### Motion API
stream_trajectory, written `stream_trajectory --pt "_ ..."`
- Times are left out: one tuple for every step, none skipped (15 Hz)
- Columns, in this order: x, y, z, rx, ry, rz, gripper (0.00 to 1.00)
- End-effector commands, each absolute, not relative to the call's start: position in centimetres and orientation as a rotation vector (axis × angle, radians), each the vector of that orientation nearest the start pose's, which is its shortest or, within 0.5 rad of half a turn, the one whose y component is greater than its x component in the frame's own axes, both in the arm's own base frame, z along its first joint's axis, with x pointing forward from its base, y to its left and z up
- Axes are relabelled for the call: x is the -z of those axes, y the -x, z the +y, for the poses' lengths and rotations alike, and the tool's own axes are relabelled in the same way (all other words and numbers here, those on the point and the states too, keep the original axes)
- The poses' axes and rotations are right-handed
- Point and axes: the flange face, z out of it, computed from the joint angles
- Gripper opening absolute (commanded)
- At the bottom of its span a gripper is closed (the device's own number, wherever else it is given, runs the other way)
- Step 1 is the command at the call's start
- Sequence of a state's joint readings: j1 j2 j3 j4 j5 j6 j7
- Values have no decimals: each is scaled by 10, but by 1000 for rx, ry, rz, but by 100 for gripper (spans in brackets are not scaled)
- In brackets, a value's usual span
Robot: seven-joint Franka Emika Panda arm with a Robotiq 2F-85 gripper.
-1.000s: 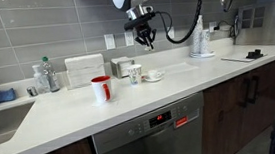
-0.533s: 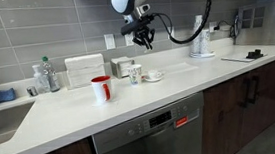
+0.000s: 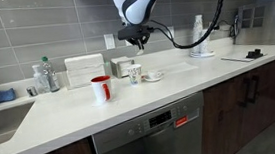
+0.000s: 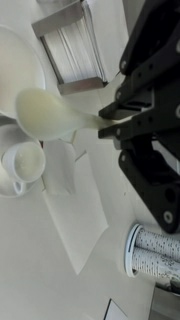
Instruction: Put the spoon in the right cup
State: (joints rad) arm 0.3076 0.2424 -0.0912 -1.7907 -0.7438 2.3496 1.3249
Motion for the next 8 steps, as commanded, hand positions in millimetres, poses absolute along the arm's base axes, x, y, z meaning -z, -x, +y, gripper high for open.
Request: stream_trajectory --pt "-436 -631 131 1197 2943 909 3" --pt "-431 -632 130 1222 2920 878 3" --pt "-426 -634 129 1246 2895 842 3" --pt "-423 -635 129 1264 2879 810 3" --pt "-419 -635 130 1285 2863 777 3" --pt "-416 -638 131 1302 2849 746 3" --pt "-410 -641 132 1319 2840 719 3" --pt "-405 -643 133 1320 2839 695 3"
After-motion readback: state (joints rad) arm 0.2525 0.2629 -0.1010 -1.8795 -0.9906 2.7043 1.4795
